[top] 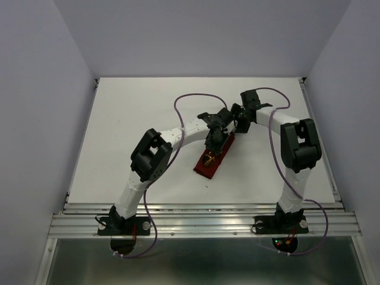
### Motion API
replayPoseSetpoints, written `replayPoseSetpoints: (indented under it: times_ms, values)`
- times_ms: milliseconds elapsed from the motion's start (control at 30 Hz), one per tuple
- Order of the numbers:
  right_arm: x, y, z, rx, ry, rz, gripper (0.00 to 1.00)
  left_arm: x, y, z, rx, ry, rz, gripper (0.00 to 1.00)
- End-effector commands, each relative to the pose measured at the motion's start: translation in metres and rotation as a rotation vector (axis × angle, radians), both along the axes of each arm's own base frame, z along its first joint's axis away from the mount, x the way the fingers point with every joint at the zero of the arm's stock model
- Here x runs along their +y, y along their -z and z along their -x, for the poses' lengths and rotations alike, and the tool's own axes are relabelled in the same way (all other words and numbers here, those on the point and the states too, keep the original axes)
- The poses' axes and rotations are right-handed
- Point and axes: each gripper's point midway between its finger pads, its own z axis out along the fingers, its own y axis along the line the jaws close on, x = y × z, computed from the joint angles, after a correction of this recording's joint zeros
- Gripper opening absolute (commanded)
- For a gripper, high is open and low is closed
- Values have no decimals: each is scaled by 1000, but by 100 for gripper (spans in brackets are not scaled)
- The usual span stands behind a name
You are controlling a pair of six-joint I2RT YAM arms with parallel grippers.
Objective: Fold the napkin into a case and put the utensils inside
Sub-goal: Stuff the fork into the folded napkin.
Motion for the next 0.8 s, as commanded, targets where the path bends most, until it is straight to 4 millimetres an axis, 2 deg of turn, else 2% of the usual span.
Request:
replayPoseSetpoints:
  times_ms: [0,33,67,100,233,300,433,500,567,767]
  values:
    - [-14,-42,-5,-109,62,62,68,1,-62,1,-78,-19,100,30]
    - [-15,-52,-5,-131,67,64,71,7,-57,6,-67,-23,87,30]
    - [-16,-55,-5,-138,62,68,71,9,-64,7,-74,-32,102,30]
    - [-17,-59,-1,-142,61,70,73,14,-59,13,-63,-34,95,30]
    - [-21,-60,10,-136,52,78,74,28,-62,24,-64,-65,103,30]
    - [-24,-65,20,-148,53,76,74,36,-69,26,-84,-90,107,29]
    - [-27,-73,43,-174,42,61,75,56,-56,31,-76,-174,109,26]
    - [-30,-72,56,-168,29,64,75,63,-51,26,-83,-211,112,20]
    - [-32,-71,64,-165,22,66,75,65,-47,22,-92,-245,106,15]
    - [-38,-60,89,-134,15,79,75,55,-30,10,-91,-288,113,11]
